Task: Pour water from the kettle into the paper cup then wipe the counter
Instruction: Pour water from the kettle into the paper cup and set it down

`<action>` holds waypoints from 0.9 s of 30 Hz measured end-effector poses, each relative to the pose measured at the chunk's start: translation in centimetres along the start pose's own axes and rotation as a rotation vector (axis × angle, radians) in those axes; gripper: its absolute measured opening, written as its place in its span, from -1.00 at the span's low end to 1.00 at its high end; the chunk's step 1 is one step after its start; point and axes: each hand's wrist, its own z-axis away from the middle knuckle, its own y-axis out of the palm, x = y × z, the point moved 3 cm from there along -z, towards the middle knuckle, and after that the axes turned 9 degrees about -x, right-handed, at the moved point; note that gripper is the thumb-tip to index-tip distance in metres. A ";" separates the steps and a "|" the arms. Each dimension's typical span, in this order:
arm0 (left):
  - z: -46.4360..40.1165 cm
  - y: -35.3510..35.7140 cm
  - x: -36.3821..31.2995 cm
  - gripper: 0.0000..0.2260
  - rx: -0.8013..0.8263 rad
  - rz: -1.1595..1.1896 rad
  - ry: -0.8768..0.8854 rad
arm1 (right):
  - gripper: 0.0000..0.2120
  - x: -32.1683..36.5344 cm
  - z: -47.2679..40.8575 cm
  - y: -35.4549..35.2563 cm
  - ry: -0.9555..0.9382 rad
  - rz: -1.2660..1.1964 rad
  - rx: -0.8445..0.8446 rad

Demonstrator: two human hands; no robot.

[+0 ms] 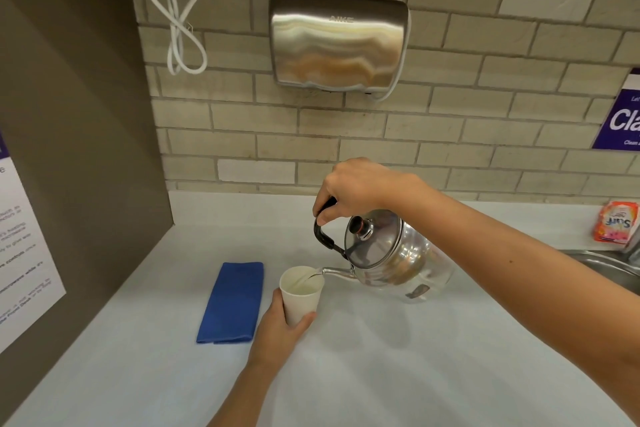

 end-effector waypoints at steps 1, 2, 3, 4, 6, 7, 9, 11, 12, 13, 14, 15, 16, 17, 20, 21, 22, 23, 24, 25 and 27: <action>0.0 0.0 0.0 -0.33 0.000 -0.002 0.002 | -0.77 0.0 0.0 0.0 0.002 0.000 0.001; 0.0 0.0 -0.1 -0.33 0.000 -0.003 0.005 | -0.77 0.0 0.0 0.0 0.004 -0.001 0.002; 0.0 0.0 -0.1 -0.33 0.001 -0.002 0.007 | -0.77 0.1 0.0 0.0 0.006 -0.005 0.004; 0.0 0.0 -0.2 -0.32 0.002 0.004 0.007 | -0.77 0.1 0.0 0.1 0.009 -0.009 0.006; 0.0 0.0 -0.2 -0.32 0.006 0.025 0.001 | -0.76 0.2 0.0 0.1 0.013 -0.016 0.007; 0.0 -0.1 -0.2 -0.32 0.008 0.034 -0.002 | -0.76 0.2 0.0 0.1 0.014 -0.016 0.006; 0.1 -0.1 -0.2 -0.32 0.013 0.043 -0.007 | -0.76 0.2 0.0 0.1 0.018 -0.016 0.007; 0.1 -0.1 -0.2 -0.33 0.014 0.043 -0.006 | -0.75 0.1 0.0 0.2 0.022 -0.021 0.012; 0.1 -0.1 -0.3 -0.33 0.013 0.041 -0.006 | -0.75 0.1 0.0 0.2 0.022 -0.023 0.013; 0.1 -0.1 -0.3 -0.33 0.014 0.041 -0.008 | -0.76 0.1 0.0 0.2 0.020 -0.023 0.011; 0.1 -0.1 -0.4 -0.33 0.015 0.047 -0.010 | -0.76 0.1 -0.1 0.3 0.017 -0.019 0.007; 0.2 -0.2 -0.4 -0.34 0.018 0.060 -0.011 | -0.76 0.1 -0.1 0.3 0.013 -0.014 0.002; 0.2 -0.2 -0.4 -0.35 0.020 0.074 -0.009 | -0.76 0.0 -0.1 0.3 0.011 -0.009 -0.001; 0.2 -0.2 -0.4 -0.35 0.023 0.082 -0.007 | -0.77 0.0 -0.2 0.3 0.008 -0.006 -0.003; 0.3 -0.3 -0.5 -0.34 0.026 0.092 -0.008 | -0.77 0.1 -0.2 0.4 0.000 -0.004 -0.007; 0.3 -0.3 -0.5 -0.34 0.025 0.091 -0.009 | -0.77 0.1 -0.3 0.4 0.000 -0.005 -0.007; 0.3 -0.3 -0.6 -0.34 0.023 0.086 -0.011 | -0.77 0.1 -0.3 0.3 0.001 -0.006 -0.006; 0.3 -0.4 -0.6 -0.34 0.020 0.080 -0.011 | -0.77 0.1 -0.4 0.3 0.002 -0.007 -0.004; 0.4 -0.4 -0.6 -0.33 0.020 0.074 -0.012 | -0.77 0.1 -0.4 0.3 0.005 -0.008 -0.003; 0.4 -0.4 -0.7 -0.33 0.020 0.069 -0.014 | -0.77 0.1 -0.4 0.3 0.007 -0.010 -0.001; 0.4 -0.4 -0.7 -0.32 0.021 0.061 -0.018 | -0.77 0.1 -0.4 0.2 0.009 -0.011 0.002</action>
